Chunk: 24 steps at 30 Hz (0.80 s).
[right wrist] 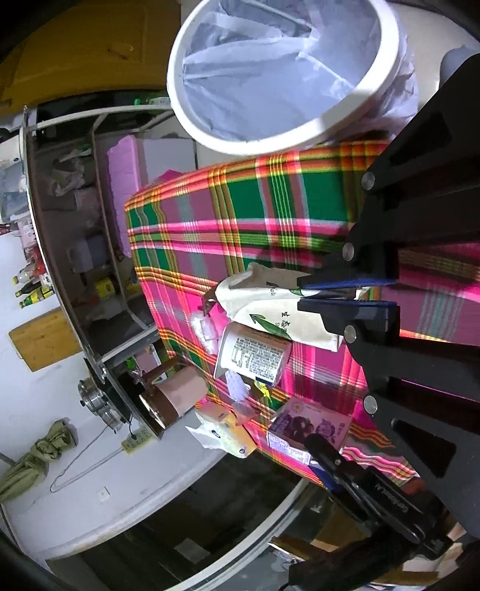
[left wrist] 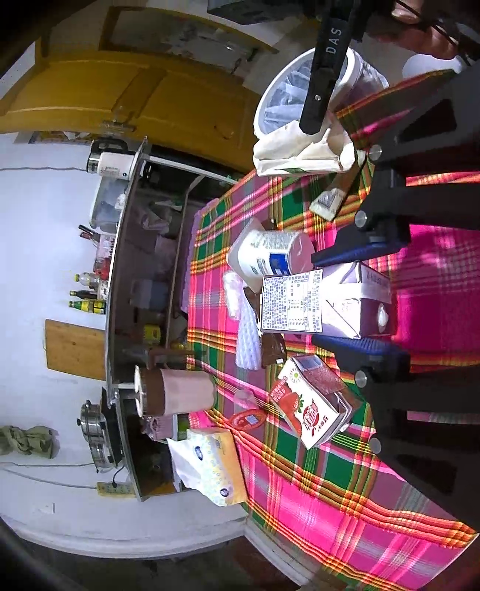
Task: Collect trash
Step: 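Carry the paper bag and milk carton over the white bin and open both tools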
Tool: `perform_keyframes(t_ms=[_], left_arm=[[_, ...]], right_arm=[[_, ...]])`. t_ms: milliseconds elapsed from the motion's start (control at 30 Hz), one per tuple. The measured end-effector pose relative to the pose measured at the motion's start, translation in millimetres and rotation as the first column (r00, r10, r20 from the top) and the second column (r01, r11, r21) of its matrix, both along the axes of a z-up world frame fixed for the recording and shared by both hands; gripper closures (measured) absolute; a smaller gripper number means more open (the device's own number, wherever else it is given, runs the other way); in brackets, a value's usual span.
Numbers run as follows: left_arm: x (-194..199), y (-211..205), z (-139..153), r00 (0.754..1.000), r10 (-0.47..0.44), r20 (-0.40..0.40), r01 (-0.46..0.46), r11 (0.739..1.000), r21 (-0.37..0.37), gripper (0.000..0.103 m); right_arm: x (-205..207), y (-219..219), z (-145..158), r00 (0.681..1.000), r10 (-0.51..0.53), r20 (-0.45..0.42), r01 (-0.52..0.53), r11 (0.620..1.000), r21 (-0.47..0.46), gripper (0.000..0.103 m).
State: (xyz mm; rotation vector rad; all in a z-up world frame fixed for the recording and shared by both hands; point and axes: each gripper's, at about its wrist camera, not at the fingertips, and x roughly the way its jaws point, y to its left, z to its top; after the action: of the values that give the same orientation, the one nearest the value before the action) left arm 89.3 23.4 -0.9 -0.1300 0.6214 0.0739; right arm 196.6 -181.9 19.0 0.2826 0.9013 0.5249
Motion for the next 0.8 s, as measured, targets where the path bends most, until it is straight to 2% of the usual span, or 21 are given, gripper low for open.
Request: perform_keyframes(t_ms=[267,467,600,800], left_arm=[[-10,-23,18,0.998,-0.055,0.030,0.055,0.998,0.005,0.067],[-5,-54,30,0.990,-0.137,0.044,0.137,0.991,0.010,0.067],[6,-79,32,0.977,-0.207,0.041,0.207,0.978,0.003,0.067],[27,-128,33,0.941,-0.335,0.040,0.336,0.942,-0.012,0.067]], right_arm=[[-16,-29,12,0.999,-0.046,0.028,0.045,0.999,0.020,0.098],[-25,-61,19,0.993,-0.109,0.048,0.107,0.993,0.045,0.098],[-27,-90,22,0.983,-0.173,0.058,0.171,0.984,0.052,0.098],[-30,-136,18,0.959,-0.277,0.057,0.275,0.961,0.040,0.098]])
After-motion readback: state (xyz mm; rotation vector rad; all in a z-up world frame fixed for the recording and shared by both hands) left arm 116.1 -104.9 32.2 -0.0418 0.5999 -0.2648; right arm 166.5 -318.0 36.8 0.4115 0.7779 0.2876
